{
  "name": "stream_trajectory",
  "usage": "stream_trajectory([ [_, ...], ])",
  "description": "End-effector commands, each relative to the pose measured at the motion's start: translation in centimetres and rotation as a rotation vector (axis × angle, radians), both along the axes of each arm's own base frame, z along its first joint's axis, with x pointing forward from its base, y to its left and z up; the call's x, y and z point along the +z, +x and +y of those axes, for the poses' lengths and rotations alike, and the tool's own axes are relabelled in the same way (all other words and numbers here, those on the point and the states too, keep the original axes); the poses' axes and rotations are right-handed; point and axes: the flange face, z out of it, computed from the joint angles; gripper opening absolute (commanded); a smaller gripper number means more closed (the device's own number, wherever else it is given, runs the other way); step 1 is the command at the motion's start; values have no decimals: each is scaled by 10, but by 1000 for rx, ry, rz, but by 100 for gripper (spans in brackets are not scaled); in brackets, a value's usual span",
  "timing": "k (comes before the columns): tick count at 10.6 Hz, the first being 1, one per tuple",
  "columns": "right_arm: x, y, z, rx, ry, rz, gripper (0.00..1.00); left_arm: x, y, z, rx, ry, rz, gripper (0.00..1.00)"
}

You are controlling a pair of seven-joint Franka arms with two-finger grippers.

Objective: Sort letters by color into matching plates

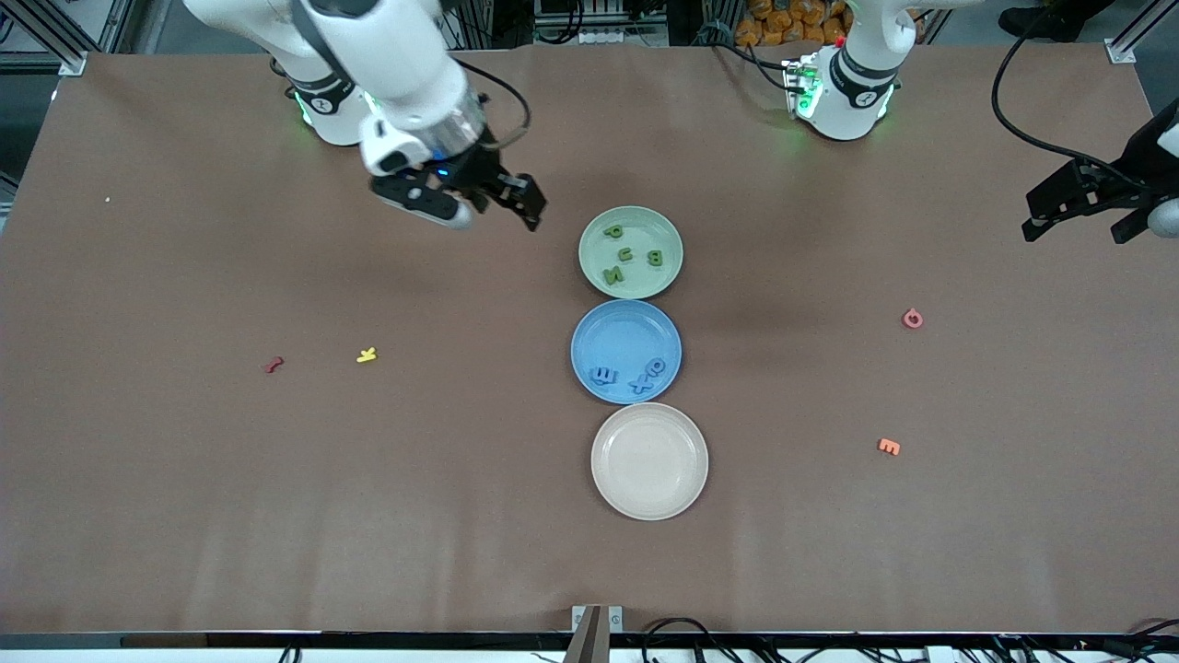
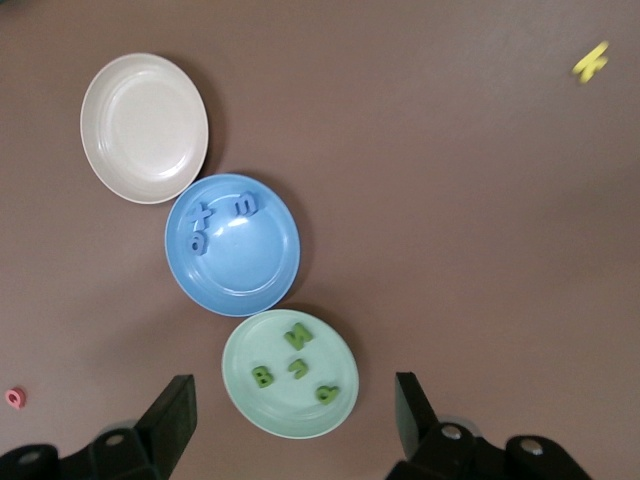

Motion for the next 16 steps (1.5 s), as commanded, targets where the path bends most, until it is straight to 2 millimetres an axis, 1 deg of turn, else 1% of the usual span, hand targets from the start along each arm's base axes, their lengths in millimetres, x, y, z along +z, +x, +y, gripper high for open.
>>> stream_trajectory([
  [1, 42, 9, -75, 101, -29, -22, 88, 4, -1, 1, -24, -16, -10, 100],
  [4, 74, 26, -154, 212, -72, -24, 88, 4, -1, -3, -32, -15, -12, 100],
  [5, 89, 36, -188, 212, -69, -25, 88, 5, -2, -4, -33, -15, -13, 100],
  [6, 98, 46, -223, 229, -63, -33, 88, 5, -2, -5, -35, -15, -13, 100],
  [8, 107, 59, -291, 277, -57, -77, 88, 5, -2, -4, -33, -15, -13, 100],
  [9, 107, 62, -313, 322, -77, -92, 88, 5, -2, -4, -33, -15, -13, 100],
  [10, 104, 69, -339, 352, -129, -94, 88, 6, -3, -4, -33, -15, -15, 100],
  [12, 99, 82, -370, 396, -154, -86, 87, 6, -3, -5, -35, -15, -15, 100],
  [13, 99, 89, -372, 410, -151, -59, 87, 6, -3, -4, -33, -15, -15, 100],
  [14, 102, 91, -370, 420, -153, -40, 87, 6, -3, -4, -35, -15, -15, 100],
  [16, 115, 91, -372, 496, -191, -62, 87, 6, -3, -4, -35, -15, -15, 100],
])
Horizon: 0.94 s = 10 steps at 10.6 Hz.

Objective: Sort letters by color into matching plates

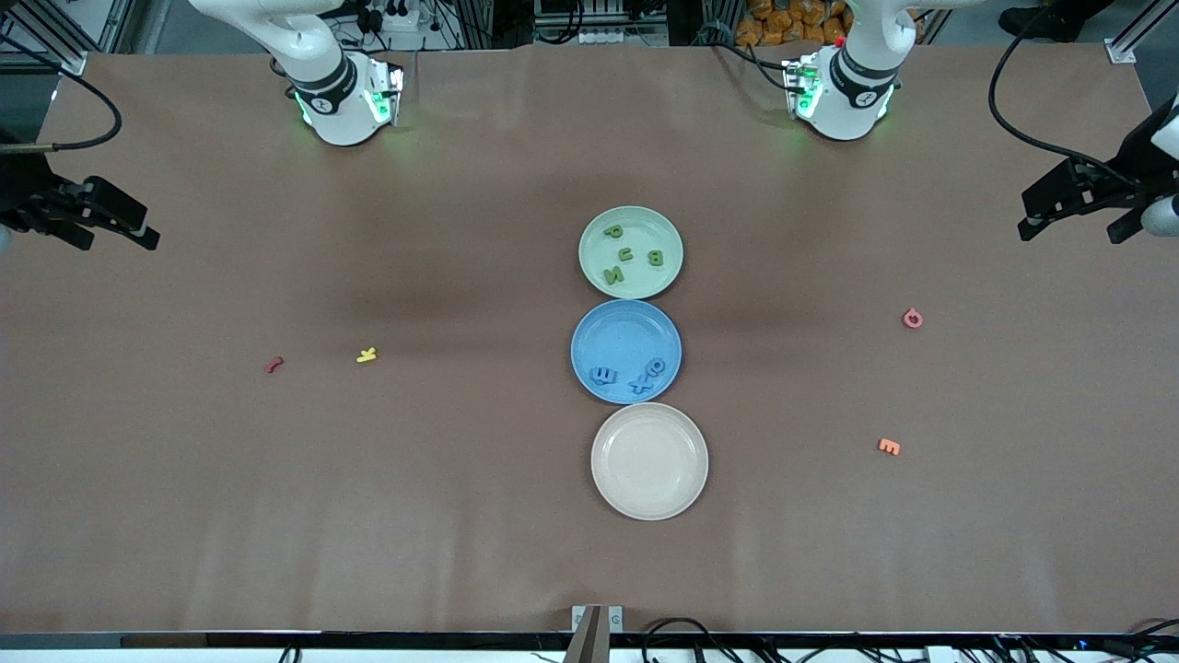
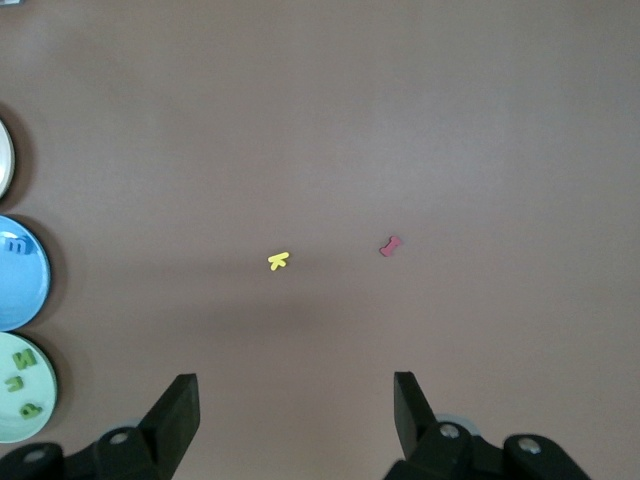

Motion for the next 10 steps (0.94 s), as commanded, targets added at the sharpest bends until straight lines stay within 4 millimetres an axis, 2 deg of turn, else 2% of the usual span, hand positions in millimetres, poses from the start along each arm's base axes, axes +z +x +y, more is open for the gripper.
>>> stream_trajectory([
  [1, 20, 5, 5, 88, -40, -16, 87, 4, -3, 1, -24, -16, -9, 100],
  [3, 14, 2, 15, 125, -92, 19, 88, 5, -3, 1, -24, -16, -11, 100],
  [4, 14, 0, 29, 152, -118, 30, 88, 5, -3, 1, -24, -16, -8, 100],
  [6, 12, 0, 38, 170, -117, 36, 100, 4, -2, 1, -24, -16, -8, 100],
  [10, 13, -3, 36, 167, -115, 44, 100, 4, -2, 1, -24, -16, -8, 100],
])
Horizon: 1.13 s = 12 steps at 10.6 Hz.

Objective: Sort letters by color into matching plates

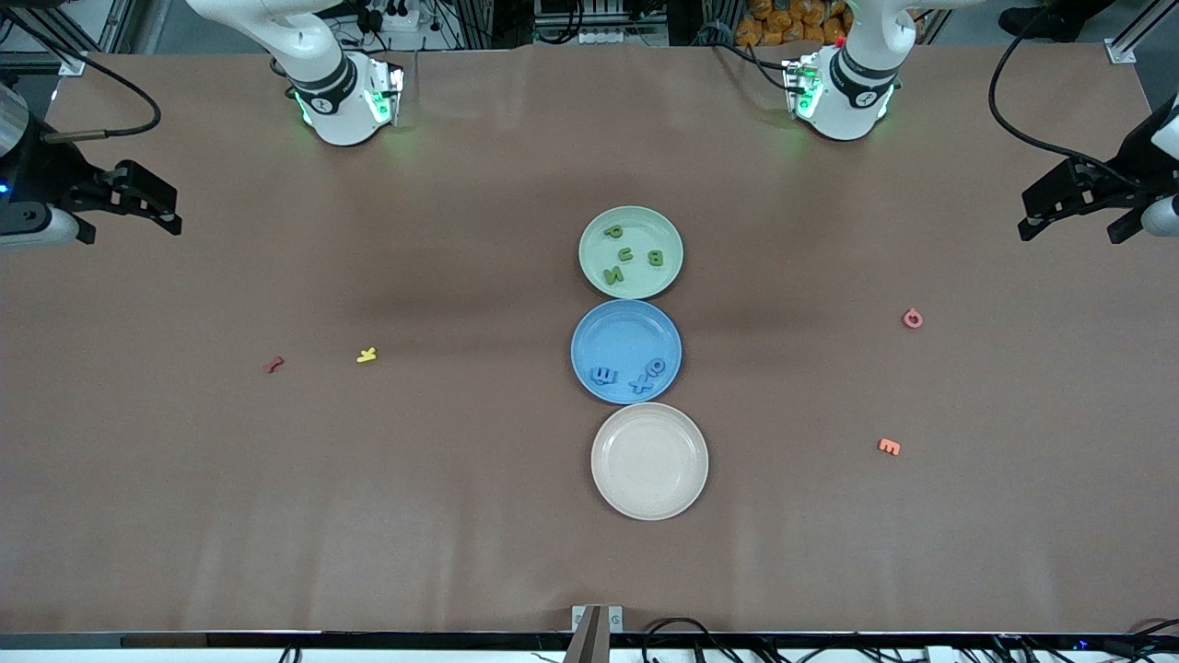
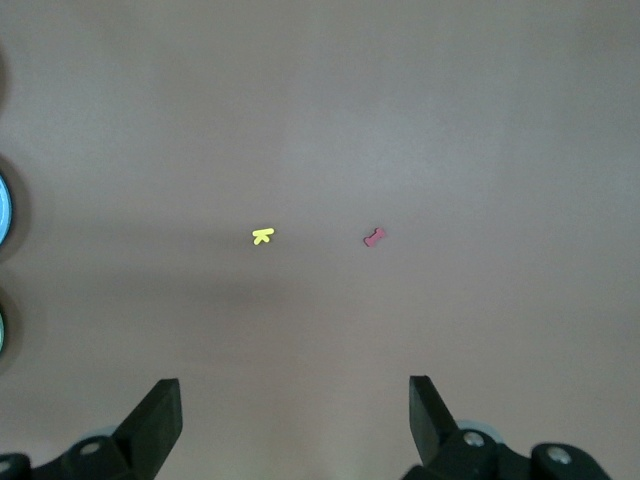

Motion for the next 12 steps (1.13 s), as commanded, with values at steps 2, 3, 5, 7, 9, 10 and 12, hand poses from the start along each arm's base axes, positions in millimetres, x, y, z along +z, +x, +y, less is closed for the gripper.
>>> stream_trajectory([
  [2, 6, -2, -7, 3, -9, 5, 100, 5, -3, 1, -24, -16, -9, 100],
  [3, 2, -2, -9, 0, -5, 6, 100, 5, -3, 1, -24, -16, -9, 100],
  [5, 1, 0, -14, -10, -3, -3, 100, 5, -3, 1, -24, -16, -8, 100],
  [7, -2, 0, -16, -16, 10, 2, 100, 5, -3, 1, -24, -16, -8, 100],
  [9, -4, -1, -19, -24, 34, -7, 100, 5, -3, 0, -26, -16, -8, 100],
  [10, -5, -2, -20, -28, 35, -13, 100, 5, -3, -1, -27, -15, -6, 100],
  [12, -6, -3, -23, -32, 36, -21, 100, 5, -3, 0, -26, -16, -6, 100],
])
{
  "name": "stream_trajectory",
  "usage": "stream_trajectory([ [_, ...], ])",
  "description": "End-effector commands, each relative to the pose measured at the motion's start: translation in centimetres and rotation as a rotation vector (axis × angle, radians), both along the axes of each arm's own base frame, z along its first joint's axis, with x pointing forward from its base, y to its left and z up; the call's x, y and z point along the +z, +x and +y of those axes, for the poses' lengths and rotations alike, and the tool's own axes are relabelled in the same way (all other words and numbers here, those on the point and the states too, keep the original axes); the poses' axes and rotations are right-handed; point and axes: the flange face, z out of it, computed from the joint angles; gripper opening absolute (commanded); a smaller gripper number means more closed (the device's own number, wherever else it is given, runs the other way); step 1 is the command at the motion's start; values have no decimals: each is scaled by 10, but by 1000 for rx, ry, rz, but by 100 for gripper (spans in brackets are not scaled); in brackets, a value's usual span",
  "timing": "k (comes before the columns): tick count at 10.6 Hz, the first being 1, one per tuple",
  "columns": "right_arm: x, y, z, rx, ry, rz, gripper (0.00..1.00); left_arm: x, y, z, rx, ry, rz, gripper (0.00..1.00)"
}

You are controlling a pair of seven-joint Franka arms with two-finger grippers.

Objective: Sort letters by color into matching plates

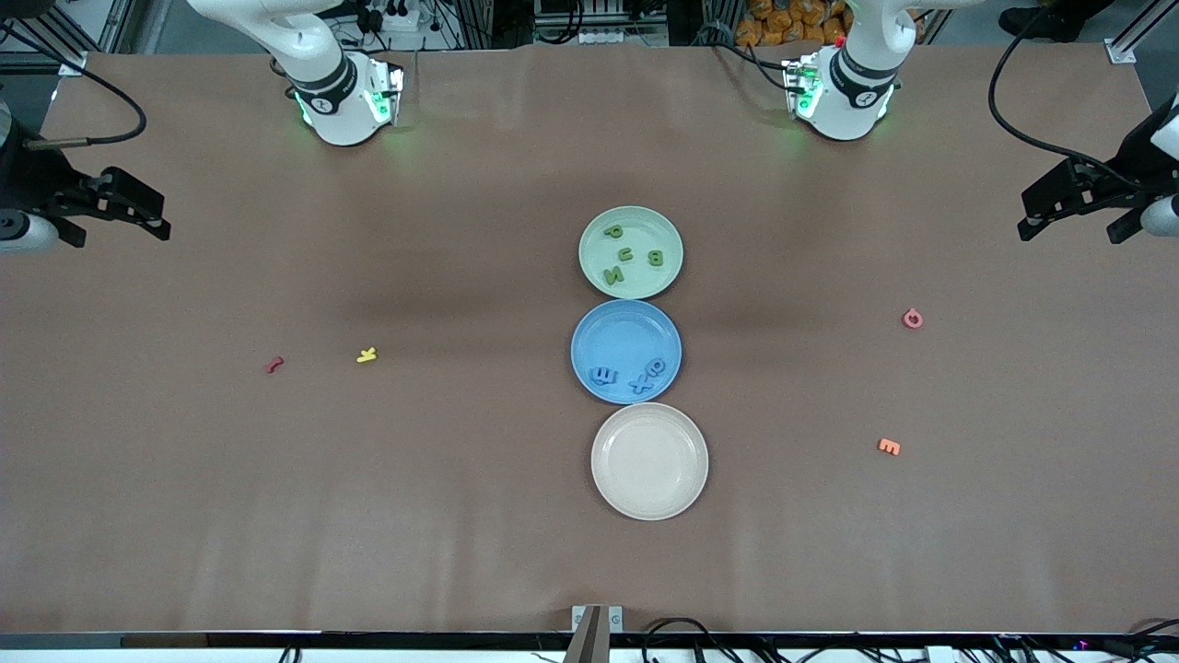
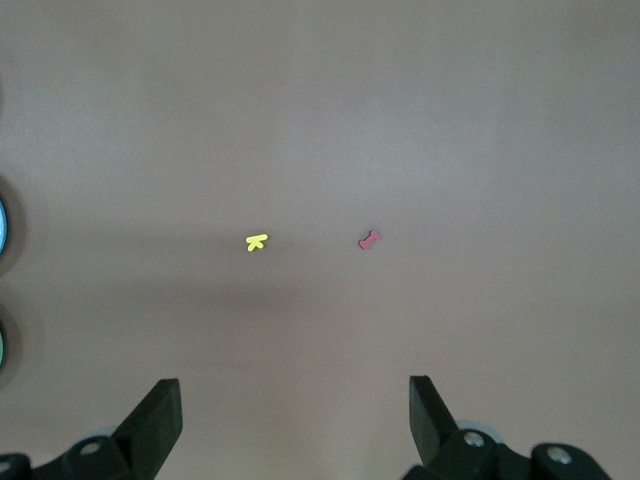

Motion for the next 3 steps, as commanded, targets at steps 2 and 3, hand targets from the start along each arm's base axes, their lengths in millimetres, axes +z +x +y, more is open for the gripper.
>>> stream_trajectory([
  [2, 0, -5, -5, 3, 21, -21, 100, 5, -3, 0, -25, -16, -6, 100],
  [3, 1, -4, -4, 5, 21, -28, 100, 5, -3, 0, -25, -16, -6, 100],
])
